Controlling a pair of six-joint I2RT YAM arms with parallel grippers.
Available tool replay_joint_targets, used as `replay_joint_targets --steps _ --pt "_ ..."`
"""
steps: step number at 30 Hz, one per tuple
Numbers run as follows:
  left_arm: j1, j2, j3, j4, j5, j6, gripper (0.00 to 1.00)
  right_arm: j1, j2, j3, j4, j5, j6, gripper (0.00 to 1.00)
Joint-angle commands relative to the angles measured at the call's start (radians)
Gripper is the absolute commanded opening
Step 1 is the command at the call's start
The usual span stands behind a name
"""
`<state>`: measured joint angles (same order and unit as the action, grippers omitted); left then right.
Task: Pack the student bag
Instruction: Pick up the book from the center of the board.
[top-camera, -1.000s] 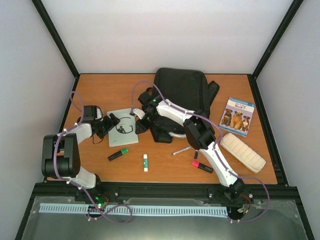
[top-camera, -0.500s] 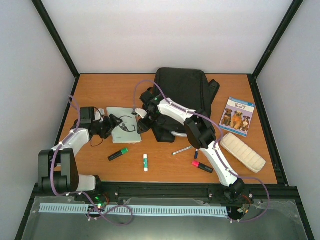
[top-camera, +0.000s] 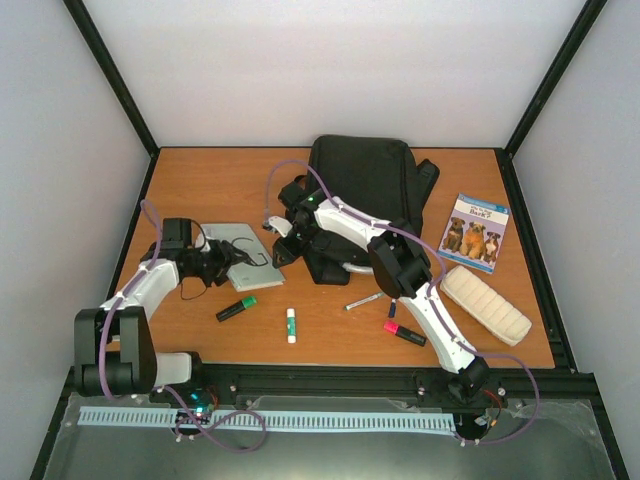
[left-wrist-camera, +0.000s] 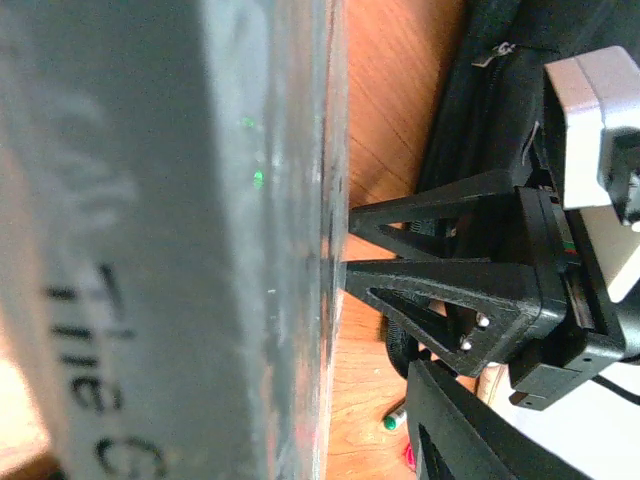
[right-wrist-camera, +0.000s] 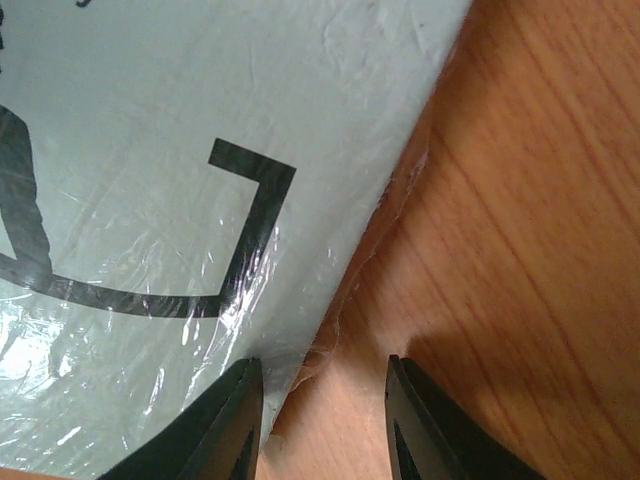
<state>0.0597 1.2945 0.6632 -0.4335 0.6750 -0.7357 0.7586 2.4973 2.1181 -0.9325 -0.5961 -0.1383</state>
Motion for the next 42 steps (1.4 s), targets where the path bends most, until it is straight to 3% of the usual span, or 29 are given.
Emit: replay_joint_targets --steps 1,11,31,37,42 --pt "-0.017 -0.025 0.035 -0.044 0.013 -0.037 0.48 0.031 0.074 -0.029 0.011 0.068 -0.002 0.38" --pt "-0.017 -0.089 0.076 -0.131 -0.074 -0.031 0.37 0.031 0.071 -0.035 0.011 0.061 -0.001 0.39" --pt "-0.017 -0.154 0.111 -0.148 -0.143 -0.055 0.25 0.034 0.052 -0.040 0.011 0.012 0.009 0.41" --pt "-0.017 -0.160 0.146 -0.148 -0.187 -0.023 0.02 0.025 -0.005 -0.042 0.011 -0.017 0.007 0.40" --pt "-0.016 -0.145 0.306 -0.253 -0.229 0.089 0.01 -0.039 -0.156 -0.063 0.010 -0.011 -0.031 0.45"
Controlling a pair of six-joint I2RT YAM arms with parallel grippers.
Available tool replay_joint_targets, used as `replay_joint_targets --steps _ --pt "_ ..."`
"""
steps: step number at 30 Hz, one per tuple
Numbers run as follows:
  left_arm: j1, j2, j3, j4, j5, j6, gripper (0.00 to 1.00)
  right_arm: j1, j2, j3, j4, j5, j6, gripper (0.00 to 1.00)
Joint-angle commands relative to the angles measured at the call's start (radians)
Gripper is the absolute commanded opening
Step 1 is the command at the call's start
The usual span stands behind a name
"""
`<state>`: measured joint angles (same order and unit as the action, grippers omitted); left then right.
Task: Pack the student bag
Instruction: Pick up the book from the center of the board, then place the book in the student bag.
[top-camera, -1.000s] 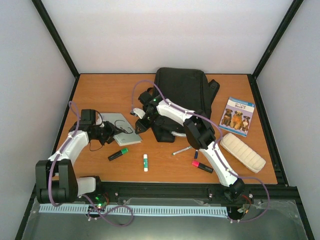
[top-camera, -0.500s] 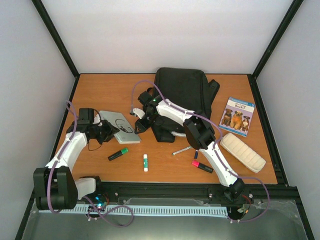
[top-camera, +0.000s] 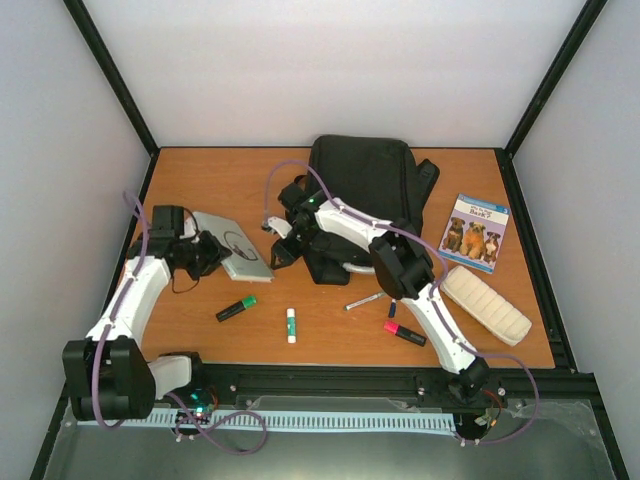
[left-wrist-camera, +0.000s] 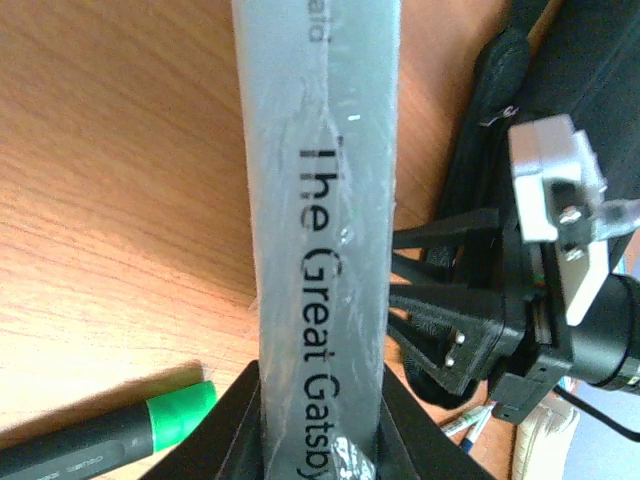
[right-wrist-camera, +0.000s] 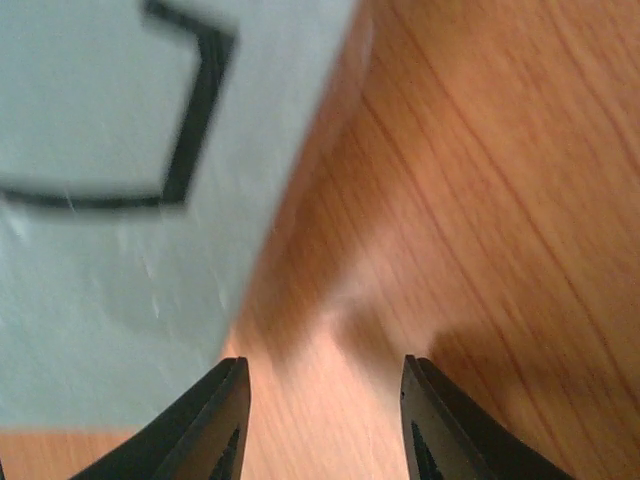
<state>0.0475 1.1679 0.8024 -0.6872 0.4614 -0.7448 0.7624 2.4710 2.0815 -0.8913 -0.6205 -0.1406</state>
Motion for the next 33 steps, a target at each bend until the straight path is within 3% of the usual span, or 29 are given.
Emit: replay_joint_targets --steps 1,4,8,12,18,23,33 --pt "-0.004 -0.017 0.197 -0.014 -0.020 0.115 0.01 -0.058 -0.164 -0.038 -0.036 0.007 -0.043 0.46" --pt "-0.004 -0.014 0.278 -0.039 0.005 0.176 0.01 -0.120 -0.259 -0.080 -0.067 -0.040 -0.114 0.50" --pt "-0.005 -0.016 0.353 -0.025 0.141 0.244 0.01 -0.211 -0.372 -0.151 -0.168 -0.051 -0.246 0.55" --pt "-0.016 -0.030 0.389 0.005 0.268 0.276 0.01 -0.325 -0.486 -0.292 -0.192 0.014 -0.380 0.56" --pt "-0.128 -0.061 0.352 0.077 0.383 0.302 0.01 -0.475 -0.600 -0.459 -0.181 0.182 -0.571 0.56" --pt "-0.178 -0.087 0.275 0.180 0.489 0.263 0.01 -0.482 -0.681 -0.638 -0.056 0.405 -0.722 0.56" --pt "-0.218 -0.117 0.164 0.138 0.541 0.321 0.01 -0.472 -0.635 -0.666 -0.042 0.377 -0.795 0.58"
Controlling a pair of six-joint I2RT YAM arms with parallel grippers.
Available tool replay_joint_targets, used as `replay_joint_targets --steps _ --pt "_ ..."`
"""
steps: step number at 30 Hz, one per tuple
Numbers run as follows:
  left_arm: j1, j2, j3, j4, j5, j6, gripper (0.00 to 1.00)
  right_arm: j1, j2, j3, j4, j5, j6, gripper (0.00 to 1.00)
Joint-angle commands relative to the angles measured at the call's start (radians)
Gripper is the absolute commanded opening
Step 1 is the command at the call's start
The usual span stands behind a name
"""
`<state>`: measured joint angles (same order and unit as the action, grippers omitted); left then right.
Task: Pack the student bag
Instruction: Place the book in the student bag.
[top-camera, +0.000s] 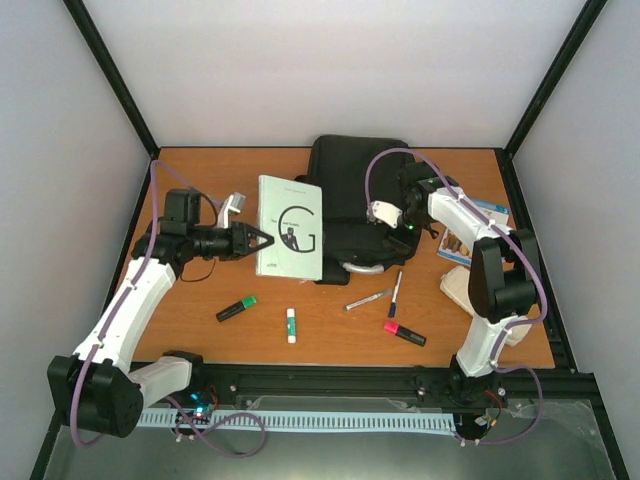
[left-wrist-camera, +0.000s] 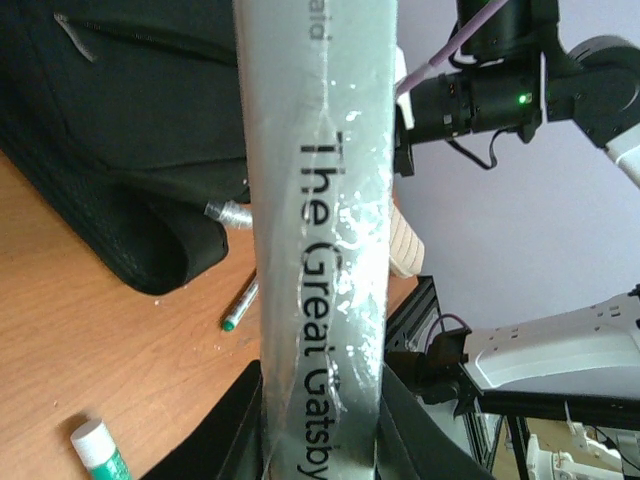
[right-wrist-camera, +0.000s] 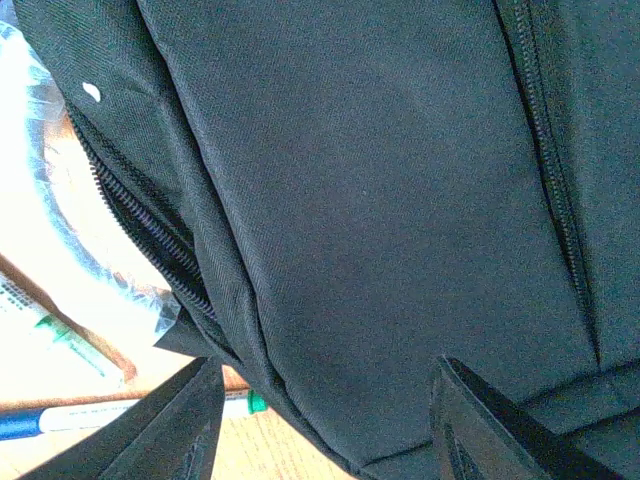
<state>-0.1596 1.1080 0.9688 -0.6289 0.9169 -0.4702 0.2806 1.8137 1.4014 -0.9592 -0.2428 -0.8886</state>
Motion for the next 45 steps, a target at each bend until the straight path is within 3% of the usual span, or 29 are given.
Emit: replay_joint_targets --steps 1,14,16,20,26,37,45 --pt "-0.011 -0.062 -0.013 0.084 0.087 0.045 0.01 0.017 0.030 0.013 0.034 -0.001 -0.042 0.59" --pt "-0.013 -0.061 -0.044 0.081 0.098 0.042 0.01 0.104 0.129 0.059 0.078 0.028 -0.012 0.57" --pt "-0.014 -0.058 -0.047 0.085 0.093 0.043 0.01 0.104 0.134 0.062 0.092 0.029 -0.003 0.52" --pt "-0.015 -0.050 -0.056 0.106 0.082 0.031 0.01 0.104 0.130 0.075 0.087 0.018 -0.003 0.29" --pt "-0.026 -0.005 -0.046 0.129 0.088 0.029 0.01 0.104 0.058 0.166 0.050 0.017 0.034 0.04" --pt "-0.147 -0.038 -0.026 0.078 0.082 0.060 0.01 0.072 -0.014 0.433 0.050 0.031 0.275 0.03" --pt "-0.211 -0.043 -0.119 0.244 0.111 -0.031 0.01 0.072 -0.001 0.427 0.097 0.002 0.346 0.03"
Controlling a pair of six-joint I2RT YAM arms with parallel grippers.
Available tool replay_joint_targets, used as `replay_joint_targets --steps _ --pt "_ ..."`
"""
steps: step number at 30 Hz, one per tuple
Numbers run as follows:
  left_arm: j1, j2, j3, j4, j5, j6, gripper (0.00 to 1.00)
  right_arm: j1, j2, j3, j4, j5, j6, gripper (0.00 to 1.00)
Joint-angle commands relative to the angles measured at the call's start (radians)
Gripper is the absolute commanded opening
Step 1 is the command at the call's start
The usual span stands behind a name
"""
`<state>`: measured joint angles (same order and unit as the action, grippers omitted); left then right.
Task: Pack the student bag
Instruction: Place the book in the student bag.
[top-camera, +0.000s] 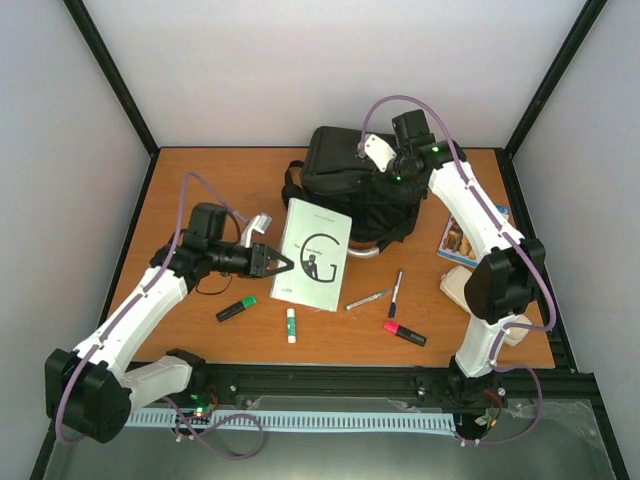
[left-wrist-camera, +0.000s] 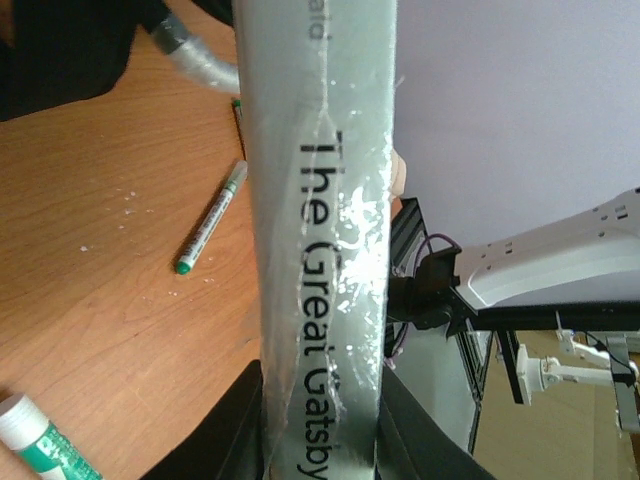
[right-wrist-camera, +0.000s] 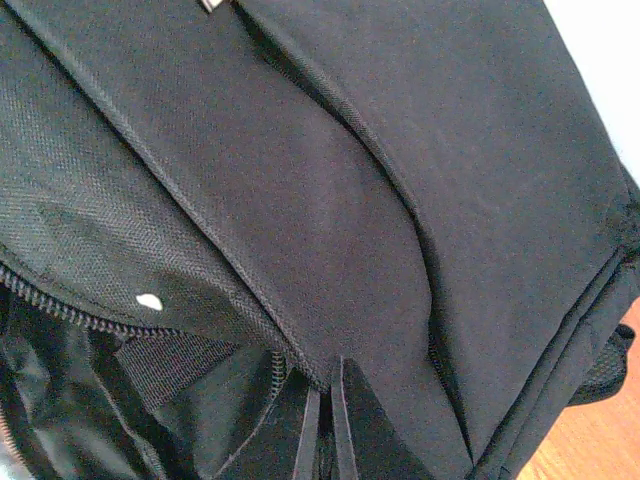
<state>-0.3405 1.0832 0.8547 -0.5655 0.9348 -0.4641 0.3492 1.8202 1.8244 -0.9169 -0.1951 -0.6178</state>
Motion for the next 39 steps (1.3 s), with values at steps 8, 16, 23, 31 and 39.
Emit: replay_joint_targets --steps 8,16,23,31,39 --pt "-0.102 0.170 0.068 0.336 0.117 -0.089 0.01 0.004 -0.009 0.003 0.092 -0.094 0.119 0.03" --pt "-0.132 0.409 0.165 0.608 0.167 -0.253 0.01 0.003 -0.049 -0.052 0.138 -0.153 0.144 0.03" --pt "-0.132 0.605 0.296 0.690 0.168 -0.325 0.01 0.005 -0.079 -0.091 0.167 -0.193 0.147 0.03" --pt "-0.131 0.826 0.432 0.715 0.106 -0.359 0.01 0.014 -0.094 -0.118 0.176 -0.247 0.142 0.03" --pt "-0.115 0.866 0.512 0.449 -0.084 -0.247 0.05 0.020 -0.109 -0.146 0.178 -0.247 0.123 0.03"
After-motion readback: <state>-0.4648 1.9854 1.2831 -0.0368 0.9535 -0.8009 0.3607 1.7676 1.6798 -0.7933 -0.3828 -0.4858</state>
